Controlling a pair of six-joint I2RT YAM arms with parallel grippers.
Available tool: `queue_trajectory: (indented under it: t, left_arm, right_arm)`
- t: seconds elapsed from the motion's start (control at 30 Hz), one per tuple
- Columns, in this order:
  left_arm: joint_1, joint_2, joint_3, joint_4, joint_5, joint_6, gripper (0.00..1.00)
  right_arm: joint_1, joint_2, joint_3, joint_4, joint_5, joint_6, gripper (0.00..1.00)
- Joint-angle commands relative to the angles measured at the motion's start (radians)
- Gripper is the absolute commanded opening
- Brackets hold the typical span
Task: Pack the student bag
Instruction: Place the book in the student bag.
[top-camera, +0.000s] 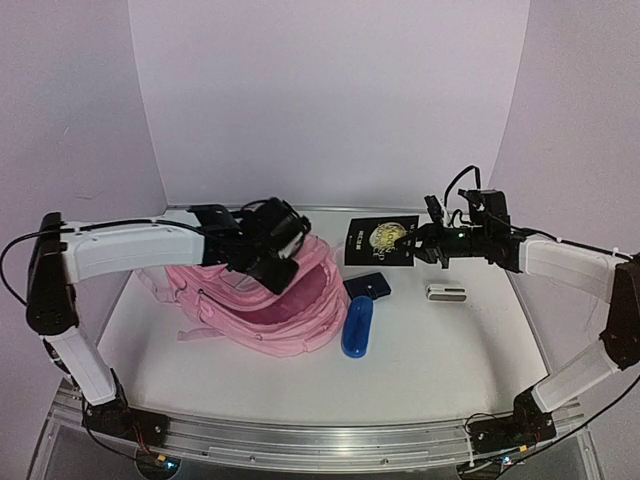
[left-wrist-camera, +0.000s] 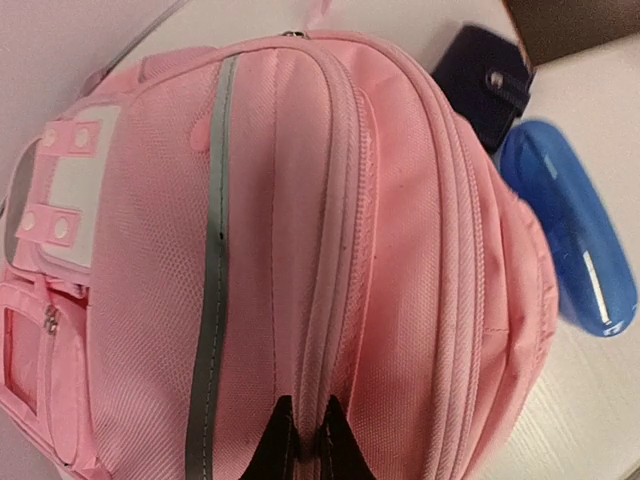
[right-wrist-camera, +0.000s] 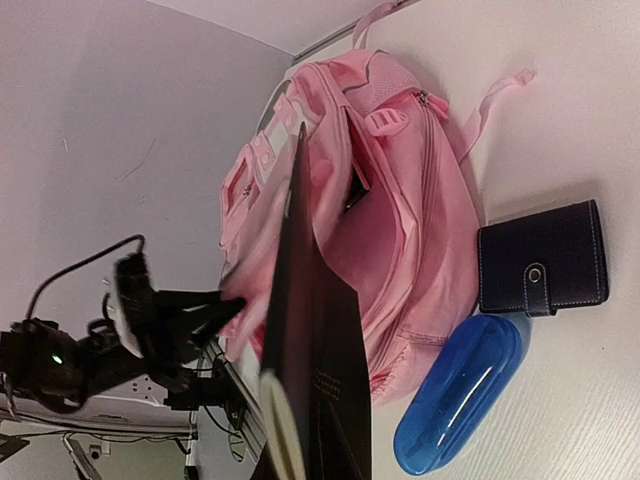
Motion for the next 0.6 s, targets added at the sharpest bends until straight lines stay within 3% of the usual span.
queue_trajectory:
  t: [0.0, 0.23, 0.57]
  left_arm:
    - [0.115, -0.239, -0.071, 0.165, 0.093, -0.119, 0.00]
    - [0.166, -0.352, -0.129, 0.254, 0.182, -0.152, 0.00]
    - [0.170, -0.397, -0.146, 0.295, 0.221, -0.166, 0.00]
  right_arm:
    - [0.034, 0.050, -0.003, 0.157, -0.033, 0.106, 0.00]
    - [0.199, 0.201, 0.109, 0.252, 0.035, 0.183, 0.00]
    - [0.410, 0.604, 0.449, 0.369, 0.194, 0.413, 0.00]
